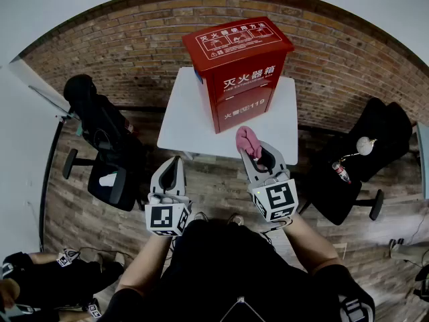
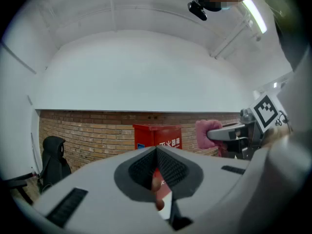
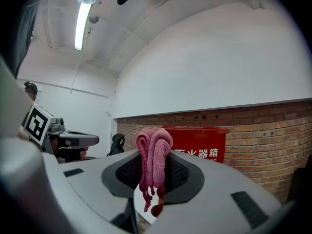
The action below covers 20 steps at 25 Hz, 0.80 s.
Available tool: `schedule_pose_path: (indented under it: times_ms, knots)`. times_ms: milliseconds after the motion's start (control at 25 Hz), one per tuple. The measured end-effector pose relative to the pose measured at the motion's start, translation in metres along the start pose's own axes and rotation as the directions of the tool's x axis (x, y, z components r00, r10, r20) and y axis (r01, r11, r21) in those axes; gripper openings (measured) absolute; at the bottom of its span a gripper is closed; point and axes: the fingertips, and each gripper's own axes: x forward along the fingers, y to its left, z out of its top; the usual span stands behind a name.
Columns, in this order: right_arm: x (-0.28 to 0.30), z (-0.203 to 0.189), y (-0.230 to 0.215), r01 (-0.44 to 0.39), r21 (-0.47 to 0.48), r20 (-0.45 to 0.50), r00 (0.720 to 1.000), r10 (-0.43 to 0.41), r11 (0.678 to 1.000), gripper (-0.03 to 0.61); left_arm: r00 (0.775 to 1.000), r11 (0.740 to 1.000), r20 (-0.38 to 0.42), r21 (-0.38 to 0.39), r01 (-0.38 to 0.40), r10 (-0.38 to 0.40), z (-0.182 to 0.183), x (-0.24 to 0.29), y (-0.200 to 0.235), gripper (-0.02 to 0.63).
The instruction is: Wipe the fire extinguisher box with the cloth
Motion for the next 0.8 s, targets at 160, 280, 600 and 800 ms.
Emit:
schedule_pose_path:
  times_ms: [160,280,600,800]
  knots:
    - [0.004,-0.001,0.004,-0.024,0.013,0.016,1.0,0.024,1.0,0.106,1.0,1.0,0.006,0.008,-0.016,0.016,0.002,-0.001,0.007,0.029]
    - [0.014,-0.006,0.005,-0.028,-0.003,0.008,1.0,0.028,1.0,0.106,0.999,0.999,0.002,0.008,-0.037,0.037,-0.001,-0.001,0.017,0.029]
    - [0.076,-0.017,0.016,-0.001,-0.043,-0.056,0.998,-0.002,0.999,0.106,0.999,1.0,0.02,-0.015,-0.026,0.027,-0.008,0.032,0.076,0.029]
    - [0.129,-0.007,0.029,0.085,-0.065,-0.07,0.994,-0.089,0.994,0.106,0.997,0.997,0.037,-0.033,0.063,-0.061,-0.002,0.079,0.132,0.029]
